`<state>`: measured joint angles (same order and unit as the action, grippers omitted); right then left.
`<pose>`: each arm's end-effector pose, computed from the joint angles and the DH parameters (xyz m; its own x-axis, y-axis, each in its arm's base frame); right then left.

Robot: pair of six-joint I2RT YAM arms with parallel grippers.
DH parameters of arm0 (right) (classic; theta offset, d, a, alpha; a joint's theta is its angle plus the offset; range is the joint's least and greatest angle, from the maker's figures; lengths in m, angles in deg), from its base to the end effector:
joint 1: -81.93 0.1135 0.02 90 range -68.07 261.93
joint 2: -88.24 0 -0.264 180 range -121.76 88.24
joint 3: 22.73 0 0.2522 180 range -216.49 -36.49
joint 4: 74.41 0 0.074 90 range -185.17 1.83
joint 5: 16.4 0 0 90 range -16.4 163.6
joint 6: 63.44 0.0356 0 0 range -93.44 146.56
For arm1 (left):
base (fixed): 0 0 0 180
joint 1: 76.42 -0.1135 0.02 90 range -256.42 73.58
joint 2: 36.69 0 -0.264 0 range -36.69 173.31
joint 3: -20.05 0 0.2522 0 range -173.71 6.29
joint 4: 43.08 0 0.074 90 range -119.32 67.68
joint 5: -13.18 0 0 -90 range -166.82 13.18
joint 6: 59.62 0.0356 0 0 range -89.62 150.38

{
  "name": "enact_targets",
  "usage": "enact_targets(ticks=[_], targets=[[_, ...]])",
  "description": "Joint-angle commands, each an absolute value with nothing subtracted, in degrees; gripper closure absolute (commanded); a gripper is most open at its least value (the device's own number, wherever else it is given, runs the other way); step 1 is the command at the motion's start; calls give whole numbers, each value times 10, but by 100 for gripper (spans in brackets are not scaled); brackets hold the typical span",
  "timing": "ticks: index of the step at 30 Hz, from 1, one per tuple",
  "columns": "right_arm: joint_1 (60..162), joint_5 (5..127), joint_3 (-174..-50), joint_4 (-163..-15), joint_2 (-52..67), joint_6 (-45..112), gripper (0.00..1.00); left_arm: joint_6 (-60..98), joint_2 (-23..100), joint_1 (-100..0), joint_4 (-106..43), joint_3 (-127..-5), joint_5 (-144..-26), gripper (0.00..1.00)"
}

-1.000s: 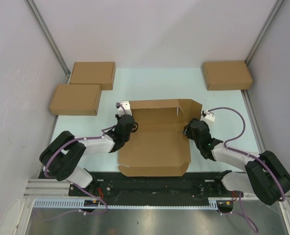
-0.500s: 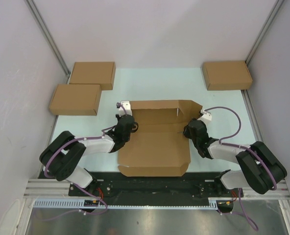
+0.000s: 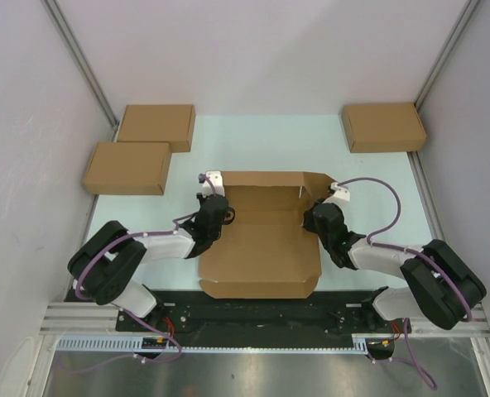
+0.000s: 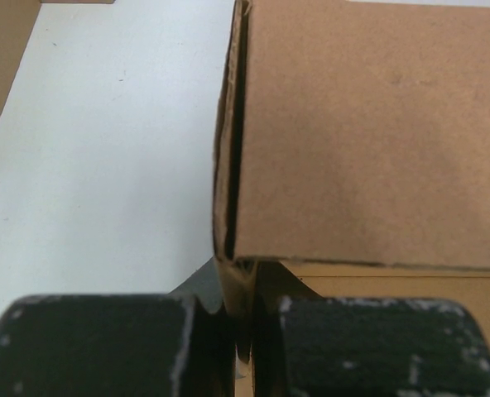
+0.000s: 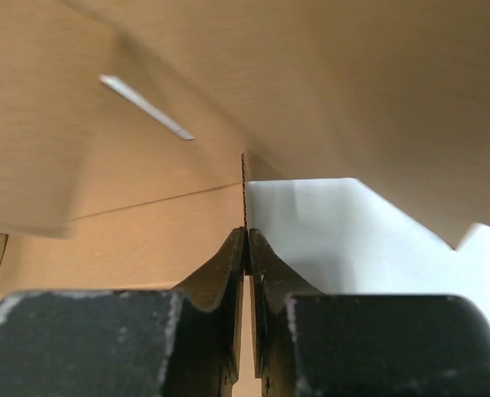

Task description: Fold the paper box

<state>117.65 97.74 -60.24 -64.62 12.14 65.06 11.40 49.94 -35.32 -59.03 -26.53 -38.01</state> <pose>0.2091 0.1324 0.1612 -0.4566 0.3713 -0.8085 0.0542 0.9187 0.3913 0.2335 -0.1741 0.1732 -0.3174 -0.0595 -0.9464 -0.0234 0.9982 -0.0549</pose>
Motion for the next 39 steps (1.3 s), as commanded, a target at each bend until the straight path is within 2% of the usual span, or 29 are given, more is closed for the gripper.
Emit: enact_targets(ticks=[1,8,13,14,18,21,24,35,38,39], targets=[[1212,982,-623,-615,91,651,92,117,513,-351,-581,-272,-377,100],[1253,986,-626,-596,50,669,91,115,514,-350,-581,-268,-376,100],[1260,962,-627,-585,31,672,86,115,517,-350,-583,-268,-376,100],[1262,963,-628,-591,30,673,84,114,517,-350,-582,-268,-375,100],[1267,979,-627,-633,71,672,59,114,518,-350,-581,-268,-373,100],[1267,993,-627,-671,112,654,50,117,516,-350,-582,-267,-371,100],[1266,1000,-628,-706,174,629,44,117,516,-350,-582,-268,-370,100],[1271,1084,-650,-873,451,542,41,120,517,-350,-589,-264,-368,100],[1232,1089,-650,-874,504,536,46,118,516,-350,-590,-261,-368,100],[1189,1079,-653,-874,507,540,49,118,516,-349,-589,-261,-368,100]])
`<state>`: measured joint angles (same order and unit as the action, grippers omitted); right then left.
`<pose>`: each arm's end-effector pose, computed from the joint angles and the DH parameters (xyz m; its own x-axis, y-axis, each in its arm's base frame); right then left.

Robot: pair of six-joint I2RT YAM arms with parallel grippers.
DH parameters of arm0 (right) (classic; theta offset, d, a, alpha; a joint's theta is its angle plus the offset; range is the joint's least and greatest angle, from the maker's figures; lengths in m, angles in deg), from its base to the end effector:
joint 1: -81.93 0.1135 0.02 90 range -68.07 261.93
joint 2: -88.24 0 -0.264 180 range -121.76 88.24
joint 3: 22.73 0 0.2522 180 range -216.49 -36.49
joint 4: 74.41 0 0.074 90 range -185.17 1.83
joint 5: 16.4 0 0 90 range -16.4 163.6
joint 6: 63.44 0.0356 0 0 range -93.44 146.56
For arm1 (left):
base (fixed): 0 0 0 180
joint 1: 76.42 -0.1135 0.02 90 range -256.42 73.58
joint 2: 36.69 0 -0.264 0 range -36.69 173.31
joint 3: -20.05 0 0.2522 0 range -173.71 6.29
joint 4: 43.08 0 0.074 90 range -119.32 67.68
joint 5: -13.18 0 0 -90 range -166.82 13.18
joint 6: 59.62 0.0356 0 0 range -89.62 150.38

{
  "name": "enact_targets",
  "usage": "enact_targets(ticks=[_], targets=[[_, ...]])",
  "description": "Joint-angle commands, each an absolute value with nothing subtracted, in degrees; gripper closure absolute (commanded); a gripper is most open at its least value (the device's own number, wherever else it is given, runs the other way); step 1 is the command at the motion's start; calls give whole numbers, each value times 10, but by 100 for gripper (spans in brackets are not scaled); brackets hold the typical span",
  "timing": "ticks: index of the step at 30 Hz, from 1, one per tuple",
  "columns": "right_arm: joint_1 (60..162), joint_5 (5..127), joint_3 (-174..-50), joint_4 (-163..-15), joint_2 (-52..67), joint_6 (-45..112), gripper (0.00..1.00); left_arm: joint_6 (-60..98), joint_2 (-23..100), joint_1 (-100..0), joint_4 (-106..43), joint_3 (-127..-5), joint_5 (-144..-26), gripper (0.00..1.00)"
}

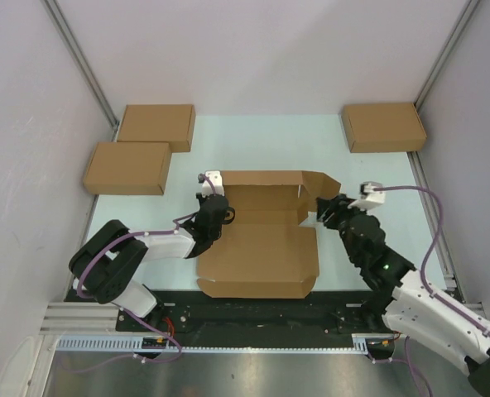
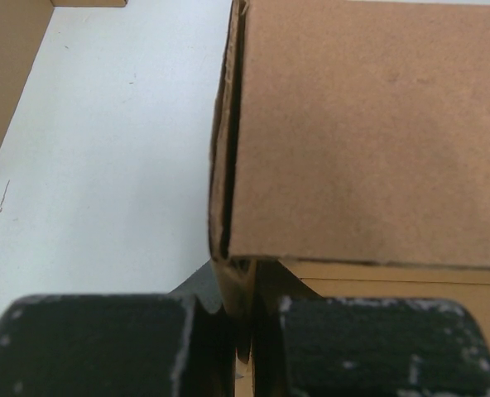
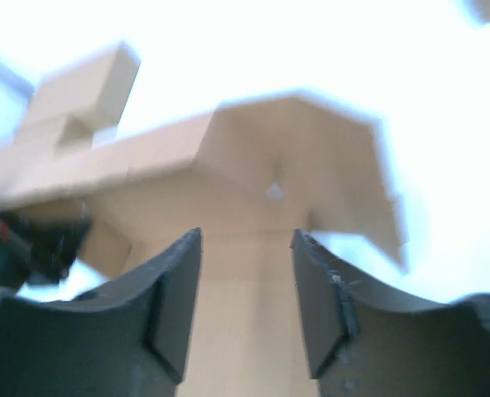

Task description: Fold the paper box

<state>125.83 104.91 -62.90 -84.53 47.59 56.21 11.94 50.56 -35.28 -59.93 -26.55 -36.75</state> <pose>0.1386 0.1077 0.2642 -0.2262 0.3689 -0.9015 -0.1294 0.9059 0.4032 0.2345 -0.1744 0.1720 -0.3073 -0.0530 -0.9502 -0.0393 0.9983 -0.0430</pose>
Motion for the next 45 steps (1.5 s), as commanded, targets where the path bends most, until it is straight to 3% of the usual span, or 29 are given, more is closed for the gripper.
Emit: enact_targets(ticks=[1,7,13,20,24,45], targets=[[1166,1059,-657,-878,503,548,50,118,516,-349,-590,-260,-368,100],[1006,945,-671,-855,426,599,57,121,512,-349,-593,-257,-370,100],[892,827,-682,-737,305,657,58,120,514,-349,-595,-256,-372,100],[873,713,-724,-602,113,695,57,129,512,-348,-596,-256,-369,100],[876,623,-734,-563,64,702,57,132,513,-347,-598,-257,-367,100],[945,574,-719,-673,137,612,53,134,521,-346,-599,-260,-370,100]])
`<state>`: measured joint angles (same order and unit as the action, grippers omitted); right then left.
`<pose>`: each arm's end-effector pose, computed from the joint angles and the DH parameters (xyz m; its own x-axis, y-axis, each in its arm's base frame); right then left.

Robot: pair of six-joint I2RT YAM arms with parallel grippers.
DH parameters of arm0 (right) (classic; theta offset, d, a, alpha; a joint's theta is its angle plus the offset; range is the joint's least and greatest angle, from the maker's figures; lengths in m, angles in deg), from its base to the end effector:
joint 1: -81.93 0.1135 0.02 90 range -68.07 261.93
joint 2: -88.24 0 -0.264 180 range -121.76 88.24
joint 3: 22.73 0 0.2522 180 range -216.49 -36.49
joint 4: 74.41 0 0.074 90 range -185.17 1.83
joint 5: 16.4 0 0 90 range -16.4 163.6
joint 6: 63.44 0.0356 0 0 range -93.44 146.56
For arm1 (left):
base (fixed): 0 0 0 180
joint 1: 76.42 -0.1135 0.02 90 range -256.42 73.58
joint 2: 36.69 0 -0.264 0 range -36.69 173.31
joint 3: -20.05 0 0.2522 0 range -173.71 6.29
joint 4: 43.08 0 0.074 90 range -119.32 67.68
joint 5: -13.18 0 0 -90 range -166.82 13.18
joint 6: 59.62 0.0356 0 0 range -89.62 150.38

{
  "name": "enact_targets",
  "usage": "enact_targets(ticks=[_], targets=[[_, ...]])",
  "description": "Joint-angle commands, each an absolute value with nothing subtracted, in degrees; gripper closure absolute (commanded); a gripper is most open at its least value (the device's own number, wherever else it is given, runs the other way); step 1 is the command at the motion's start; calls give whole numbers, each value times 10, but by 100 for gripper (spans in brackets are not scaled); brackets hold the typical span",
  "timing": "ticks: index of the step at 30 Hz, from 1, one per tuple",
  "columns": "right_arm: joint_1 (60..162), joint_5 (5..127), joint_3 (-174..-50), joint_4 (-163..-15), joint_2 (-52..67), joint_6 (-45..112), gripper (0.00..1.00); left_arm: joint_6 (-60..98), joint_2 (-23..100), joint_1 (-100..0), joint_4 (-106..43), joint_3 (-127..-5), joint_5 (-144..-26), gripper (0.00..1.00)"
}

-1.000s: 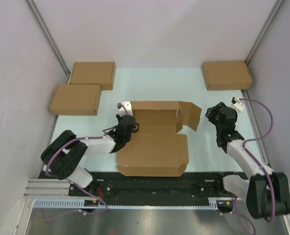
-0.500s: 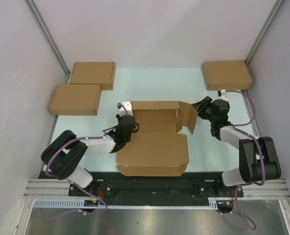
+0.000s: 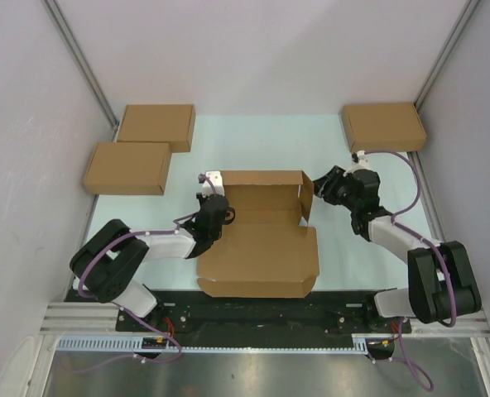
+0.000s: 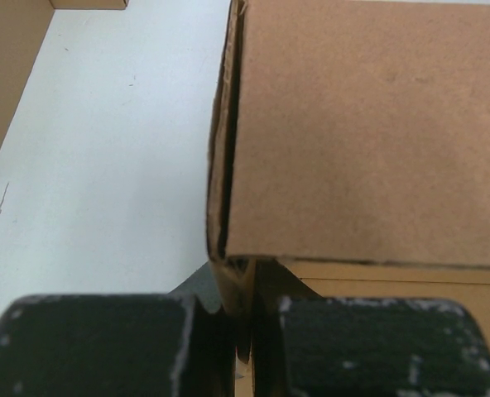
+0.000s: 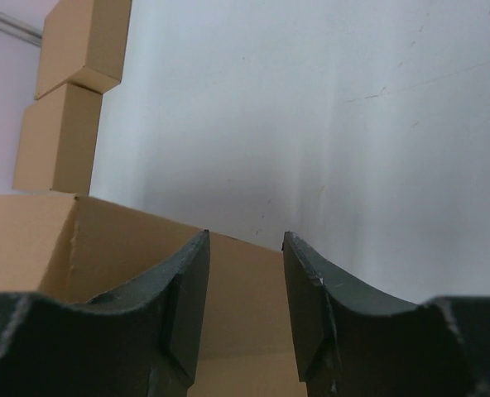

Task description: Fold the paper box

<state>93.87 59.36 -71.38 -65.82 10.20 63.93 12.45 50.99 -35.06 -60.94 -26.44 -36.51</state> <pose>0.2785 0.0678 0.2095 -0.5344 0.4883 -0.6899 -0.1273 0.7604 0.6368 0.2344 -0.1756 0.1711 -0.3007 -0.0481 -0.9525 -0.0363 0.9986 -0.0389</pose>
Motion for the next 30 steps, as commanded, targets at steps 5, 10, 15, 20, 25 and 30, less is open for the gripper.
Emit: enact_targets(ticks=[5,10,15,20,25,30], targets=[[965,557,-713,-697,161,580,52,132,522,-345,-599,-259,-368,100],[1000,570,-698,-717,183,550,51,132,517,-345,-598,-258,-367,100],[1013,579,-690,-731,195,531,50,134,513,-344,-596,-257,-365,100],[1029,587,-673,-753,241,506,50,138,507,-344,-596,-256,-362,100],[1037,591,-658,-775,273,489,50,137,509,-341,-595,-256,-361,100],[1042,588,-648,-761,279,488,49,137,508,-339,-596,-255,-361,100]])
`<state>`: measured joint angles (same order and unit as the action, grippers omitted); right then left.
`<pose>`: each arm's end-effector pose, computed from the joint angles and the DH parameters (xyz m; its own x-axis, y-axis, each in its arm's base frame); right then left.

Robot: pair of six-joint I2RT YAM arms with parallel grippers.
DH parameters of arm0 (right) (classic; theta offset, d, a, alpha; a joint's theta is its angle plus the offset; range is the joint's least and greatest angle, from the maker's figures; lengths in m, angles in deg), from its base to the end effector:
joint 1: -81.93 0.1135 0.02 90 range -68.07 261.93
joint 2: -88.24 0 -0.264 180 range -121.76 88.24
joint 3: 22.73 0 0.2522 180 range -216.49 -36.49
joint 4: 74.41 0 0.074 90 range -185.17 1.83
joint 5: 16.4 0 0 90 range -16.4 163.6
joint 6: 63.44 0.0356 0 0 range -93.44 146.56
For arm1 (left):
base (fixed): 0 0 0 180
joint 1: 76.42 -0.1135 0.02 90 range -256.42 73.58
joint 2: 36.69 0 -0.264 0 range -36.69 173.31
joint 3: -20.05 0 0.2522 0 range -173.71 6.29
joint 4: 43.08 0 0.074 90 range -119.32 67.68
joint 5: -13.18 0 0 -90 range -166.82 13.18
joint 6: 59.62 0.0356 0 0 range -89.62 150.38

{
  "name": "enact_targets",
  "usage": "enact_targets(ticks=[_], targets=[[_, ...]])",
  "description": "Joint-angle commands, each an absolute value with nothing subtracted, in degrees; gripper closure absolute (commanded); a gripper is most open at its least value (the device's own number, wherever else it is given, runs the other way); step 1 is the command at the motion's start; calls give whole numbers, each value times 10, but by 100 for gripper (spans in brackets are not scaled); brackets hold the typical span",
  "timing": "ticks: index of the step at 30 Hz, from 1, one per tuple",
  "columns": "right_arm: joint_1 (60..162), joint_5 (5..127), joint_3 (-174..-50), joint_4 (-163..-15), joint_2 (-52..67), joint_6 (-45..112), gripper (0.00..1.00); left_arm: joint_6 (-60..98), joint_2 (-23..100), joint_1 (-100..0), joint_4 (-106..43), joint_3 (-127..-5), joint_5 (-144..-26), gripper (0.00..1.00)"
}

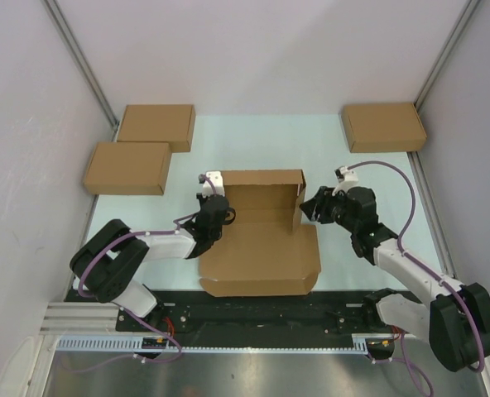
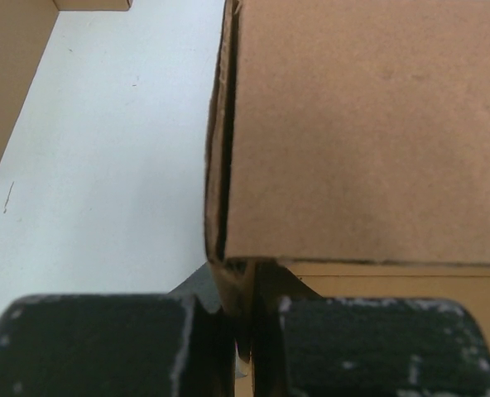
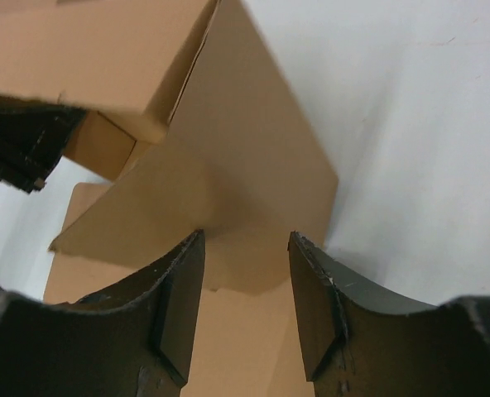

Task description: Fold the paper box

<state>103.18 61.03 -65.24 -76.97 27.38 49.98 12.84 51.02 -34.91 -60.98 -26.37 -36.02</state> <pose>0.2138 0.0915 0.2259 -0.5211 0.2136 -0.8263 -0.3663 0.8185 0.4426 0.2338 -0.1758 0.1708 -0.2993 -0.0398 -0.9533 -0.0394 0.9988 -0.0293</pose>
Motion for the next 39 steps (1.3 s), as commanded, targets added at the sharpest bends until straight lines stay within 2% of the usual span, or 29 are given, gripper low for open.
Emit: enact_targets(ticks=[1,16,25,34,39], targets=[[1043,590,-648,-756,277,489,48,138,509,-337,-596,-255,-361,100],[1055,684,-674,-662,215,459,42,167,509,-323,-621,-243,-357,100],[1093,762,-675,-553,164,417,39,190,507,-316,-648,-232,-356,100],[1117,786,-676,-451,97,393,39,210,505,-312,-663,-225,-357,100],[1120,824,-678,-424,73,383,45,211,509,-309,-665,-224,-358,100]])
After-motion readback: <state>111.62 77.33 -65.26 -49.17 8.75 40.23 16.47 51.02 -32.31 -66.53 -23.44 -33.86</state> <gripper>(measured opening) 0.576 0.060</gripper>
